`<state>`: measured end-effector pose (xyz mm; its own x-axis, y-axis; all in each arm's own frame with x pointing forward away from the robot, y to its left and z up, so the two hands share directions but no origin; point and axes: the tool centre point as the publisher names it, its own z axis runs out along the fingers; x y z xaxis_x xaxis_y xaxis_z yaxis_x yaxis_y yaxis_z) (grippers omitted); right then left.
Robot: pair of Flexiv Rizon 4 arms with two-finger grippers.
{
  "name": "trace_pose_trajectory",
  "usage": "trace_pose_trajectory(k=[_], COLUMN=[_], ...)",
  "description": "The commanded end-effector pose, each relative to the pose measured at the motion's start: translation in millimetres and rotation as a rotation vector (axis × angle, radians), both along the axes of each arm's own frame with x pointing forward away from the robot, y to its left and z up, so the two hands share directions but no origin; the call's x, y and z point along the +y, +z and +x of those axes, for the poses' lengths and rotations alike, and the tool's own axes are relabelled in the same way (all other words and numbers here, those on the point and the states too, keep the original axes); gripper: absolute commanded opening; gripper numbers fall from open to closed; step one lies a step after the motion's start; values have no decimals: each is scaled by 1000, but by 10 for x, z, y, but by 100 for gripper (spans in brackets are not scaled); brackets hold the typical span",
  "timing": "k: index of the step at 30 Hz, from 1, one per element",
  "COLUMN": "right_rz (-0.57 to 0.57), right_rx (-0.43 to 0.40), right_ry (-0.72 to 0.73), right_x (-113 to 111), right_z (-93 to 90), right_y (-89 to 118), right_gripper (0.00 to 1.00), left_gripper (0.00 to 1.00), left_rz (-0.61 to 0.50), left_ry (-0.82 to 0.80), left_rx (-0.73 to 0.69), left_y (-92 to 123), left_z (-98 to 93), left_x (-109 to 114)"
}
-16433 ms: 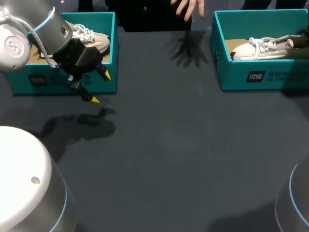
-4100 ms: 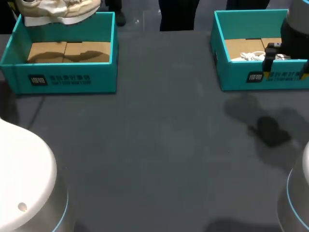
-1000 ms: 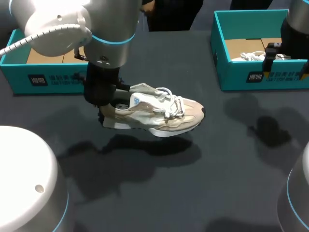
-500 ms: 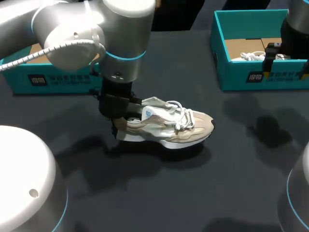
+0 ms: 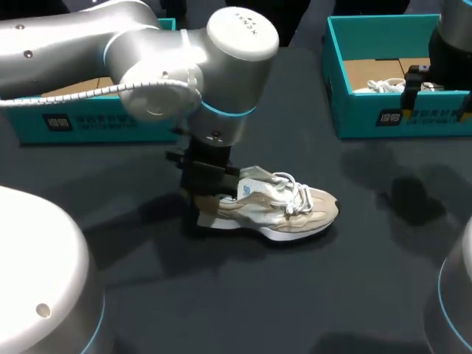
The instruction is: Take the shoe out of the shoebox, open the shoe tongue, remove and reinsert the insole, then place the shoe into the shoebox
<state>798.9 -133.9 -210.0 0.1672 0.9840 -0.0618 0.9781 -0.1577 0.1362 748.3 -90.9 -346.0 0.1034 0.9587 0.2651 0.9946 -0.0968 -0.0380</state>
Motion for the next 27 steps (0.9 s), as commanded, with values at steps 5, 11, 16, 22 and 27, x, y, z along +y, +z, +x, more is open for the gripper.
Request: trace_pose_trajectory(k=[5, 11, 16, 22, 27], right_rz=[0, 0, 0, 0, 0], right_rx=[0, 0, 0, 0, 0], right_ry=[0, 0, 0, 0, 0], right_x=[1, 1, 1, 1, 1], right_z=[1, 1, 1, 1, 1], right_y=[-5, -5, -5, -5, -5], right_gripper=[100, 100, 100, 100, 100], left_gripper=[0, 0, 0, 0, 100], left_rz=[48, 37, 34, 21, -7], left_ry=[17, 21, 23, 21, 4], left_rx=[21, 41, 43, 50, 24], left_y=[-211, -267, -320, -354, -305], left_z=[34, -57, -76, -78, -86], left_x=[-118, -88, -37, 15, 43])
